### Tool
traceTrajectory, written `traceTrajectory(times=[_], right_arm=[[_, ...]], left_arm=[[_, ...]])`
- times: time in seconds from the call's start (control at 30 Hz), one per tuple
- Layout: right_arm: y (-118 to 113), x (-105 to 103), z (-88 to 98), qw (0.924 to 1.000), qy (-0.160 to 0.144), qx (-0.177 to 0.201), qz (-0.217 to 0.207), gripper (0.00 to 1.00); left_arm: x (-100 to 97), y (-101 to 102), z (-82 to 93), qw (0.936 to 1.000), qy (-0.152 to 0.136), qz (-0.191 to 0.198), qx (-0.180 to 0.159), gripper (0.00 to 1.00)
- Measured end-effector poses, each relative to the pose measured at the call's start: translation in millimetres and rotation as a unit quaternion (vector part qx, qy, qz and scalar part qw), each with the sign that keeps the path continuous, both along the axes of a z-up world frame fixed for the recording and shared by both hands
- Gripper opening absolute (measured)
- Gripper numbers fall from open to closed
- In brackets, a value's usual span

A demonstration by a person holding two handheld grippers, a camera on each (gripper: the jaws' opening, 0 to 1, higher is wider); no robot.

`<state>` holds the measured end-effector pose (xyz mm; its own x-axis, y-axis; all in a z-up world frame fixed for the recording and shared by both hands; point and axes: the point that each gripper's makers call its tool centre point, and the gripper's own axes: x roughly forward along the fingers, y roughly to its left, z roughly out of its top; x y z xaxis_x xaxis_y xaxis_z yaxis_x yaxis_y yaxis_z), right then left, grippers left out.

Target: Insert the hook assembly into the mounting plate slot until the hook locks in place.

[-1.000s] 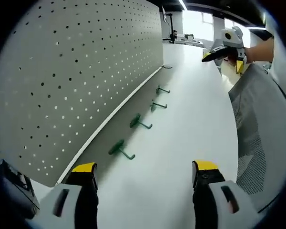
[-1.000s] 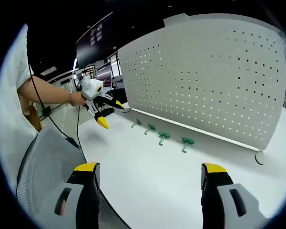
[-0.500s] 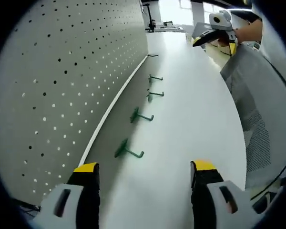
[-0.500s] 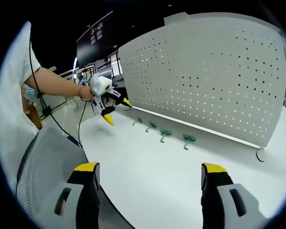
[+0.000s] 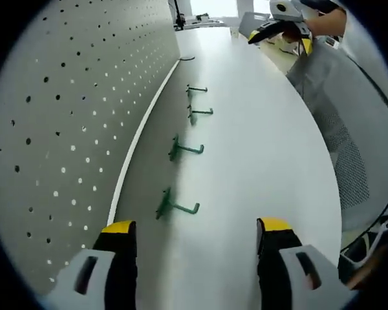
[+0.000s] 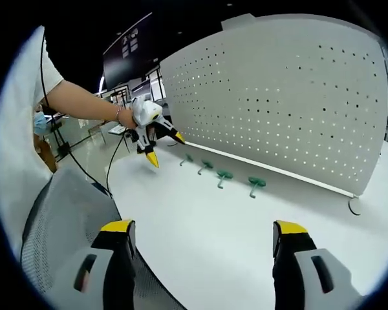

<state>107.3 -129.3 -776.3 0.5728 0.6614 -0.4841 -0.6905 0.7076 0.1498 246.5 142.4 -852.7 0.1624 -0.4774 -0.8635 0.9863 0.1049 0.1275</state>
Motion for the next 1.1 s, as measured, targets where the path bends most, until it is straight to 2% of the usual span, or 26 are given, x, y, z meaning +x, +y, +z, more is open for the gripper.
traceTrajectory(times=[0.1, 0.4, 0.47, 0.63, 0.7, 0.77, 0.9, 0.97, 1.0, 1.1], right_arm=[[1, 0, -2.4, 1.0, 0.003, -0.002, 0.003, 0.84], [-1, 6, -4.6, 0.9999, 0.003, -0.011, 0.006, 0.85], [-2, 7, -3.3, 0.9999, 0.003, -0.01, 0.005, 0.85], [-4, 7, -4.3, 0.9999, 0.004, -0.015, 0.005, 0.85], [-8, 6, -5.5, 0.9999, 0.005, -0.015, 0.002, 0.85], [-10, 5, -7.5, 0.9998, 0.009, -0.015, -0.001, 0.85], [-13, 4, -8.1, 0.9998, 0.011, -0.016, -0.006, 0.84], [-16, 5, -7.2, 0.9998, 0.012, -0.013, -0.011, 0.84], [-17, 6, -6.2, 0.9998, 0.012, -0.012, -0.014, 0.84], [-19, 8, -5.5, 0.9997, 0.009, -0.014, -0.016, 0.84]], left_arm=[[5.6, -1, -4.6, 0.9997, -0.002, -0.018, 0.019, 0.77], [15.7, -7, -15.1, 0.9975, 0.008, -0.052, 0.047, 0.76], [14.6, -7, -18.4, 0.9966, 0.019, -0.06, 0.054, 0.77], [18.6, -2, -25.4, 0.994, 0.025, -0.075, 0.076, 0.74], [15.0, -1, -27.8, 0.9932, 0.042, -0.074, 0.078, 0.7], [12.0, 0, -30.6, 0.9913, 0.044, -0.089, 0.087, 0.69], [15.3, -3, -29.2, 0.9924, 0.051, -0.079, 0.079, 0.69], [9.2, -4, -31.2, 0.9917, 0.073, -0.074, 0.076, 0.69], [11.4, -5, -31.0, 0.992, 0.063, -0.083, 0.072, 0.69], [11.0, -5, -29.7, 0.992, 0.065, -0.08, 0.073, 0.69]])
